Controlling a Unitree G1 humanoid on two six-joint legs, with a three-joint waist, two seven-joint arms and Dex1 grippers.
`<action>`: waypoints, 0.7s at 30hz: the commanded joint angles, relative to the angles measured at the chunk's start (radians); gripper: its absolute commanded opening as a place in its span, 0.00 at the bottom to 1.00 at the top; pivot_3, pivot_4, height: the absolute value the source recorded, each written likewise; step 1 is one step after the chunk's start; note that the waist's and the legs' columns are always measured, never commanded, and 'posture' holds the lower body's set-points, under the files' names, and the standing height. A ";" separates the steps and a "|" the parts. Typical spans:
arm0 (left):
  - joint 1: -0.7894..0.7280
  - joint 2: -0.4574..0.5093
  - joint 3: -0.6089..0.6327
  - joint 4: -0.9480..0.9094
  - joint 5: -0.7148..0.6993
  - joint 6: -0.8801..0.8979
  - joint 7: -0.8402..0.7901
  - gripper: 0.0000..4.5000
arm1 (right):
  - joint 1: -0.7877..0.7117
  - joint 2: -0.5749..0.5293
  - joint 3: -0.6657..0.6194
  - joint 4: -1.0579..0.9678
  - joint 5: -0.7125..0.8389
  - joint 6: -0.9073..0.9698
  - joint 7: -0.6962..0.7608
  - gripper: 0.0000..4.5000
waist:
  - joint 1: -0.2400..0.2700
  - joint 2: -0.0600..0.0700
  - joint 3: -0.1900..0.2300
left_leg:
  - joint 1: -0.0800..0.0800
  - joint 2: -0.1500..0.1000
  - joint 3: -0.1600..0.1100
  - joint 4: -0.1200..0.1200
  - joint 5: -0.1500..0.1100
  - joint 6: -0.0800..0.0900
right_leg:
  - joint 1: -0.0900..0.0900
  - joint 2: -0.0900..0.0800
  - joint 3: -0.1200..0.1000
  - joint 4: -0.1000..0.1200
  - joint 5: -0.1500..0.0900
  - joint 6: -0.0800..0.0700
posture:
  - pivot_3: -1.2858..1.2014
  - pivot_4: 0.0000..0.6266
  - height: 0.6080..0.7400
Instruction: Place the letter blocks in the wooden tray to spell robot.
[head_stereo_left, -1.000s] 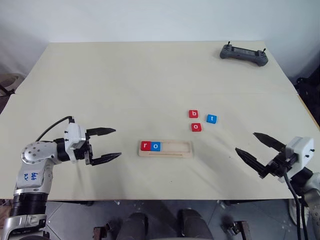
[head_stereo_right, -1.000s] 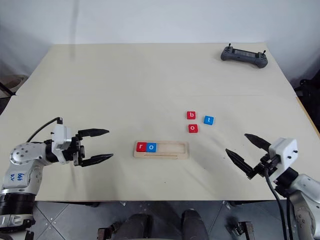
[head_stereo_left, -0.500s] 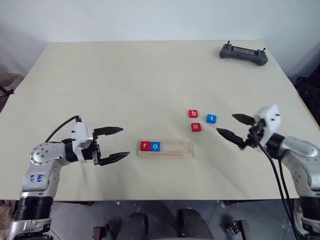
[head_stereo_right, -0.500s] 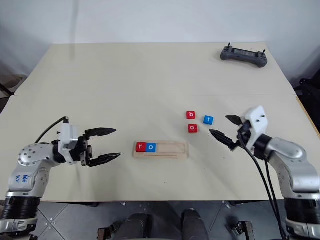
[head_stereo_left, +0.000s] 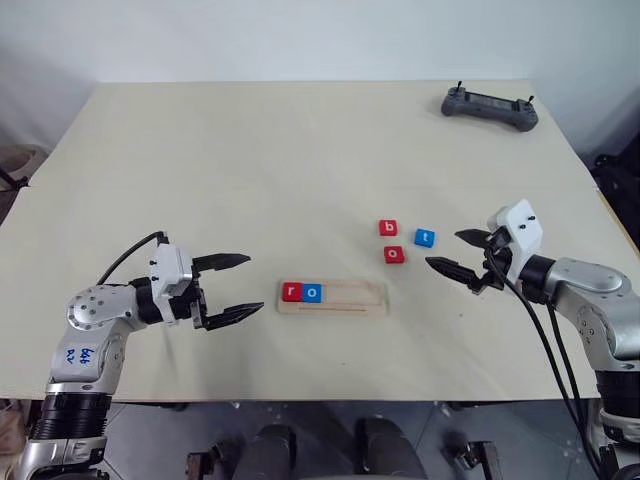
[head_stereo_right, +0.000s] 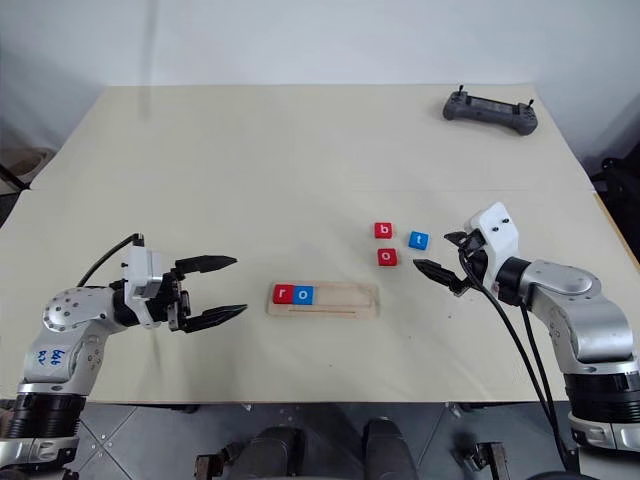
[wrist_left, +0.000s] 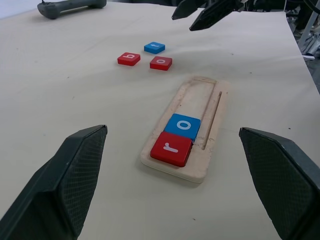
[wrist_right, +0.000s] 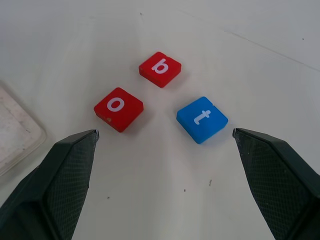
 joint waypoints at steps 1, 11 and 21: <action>-0.002 -0.003 0.005 -0.035 0.002 -0.015 0.017 0.99 | 0.001 -0.007 -0.026 -0.025 -0.012 -0.010 -0.013 1.00 | 0.001 0.000 0.000 | 0.000 0.000 0.000 0.000 0.000 0.000 | 0.000 0.000 0.000 0.000 0.000 0.000 | 0.52 0.24 1.00; -0.018 -0.008 -0.009 -0.021 0.008 -0.022 0.029 0.99 | 0.001 0.000 -0.032 -0.002 -0.033 -0.022 -0.019 1.00 | 0.001 0.000 0.000 | 0.000 0.000 0.000 0.000 0.000 0.000 | 0.000 0.000 0.000 0.000 0.000 0.000 | 0.52 0.24 1.00; -0.031 -0.009 -0.017 -0.010 0.014 -0.026 0.029 0.99 | 0.000 0.014 -0.035 -0.008 -0.030 -0.046 -0.016 1.00 | 0.001 0.000 0.000 | 0.000 0.000 0.000 0.000 0.000 0.000 | 0.000 0.000 0.000 0.000 0.000 0.000 | 0.52 0.24 1.00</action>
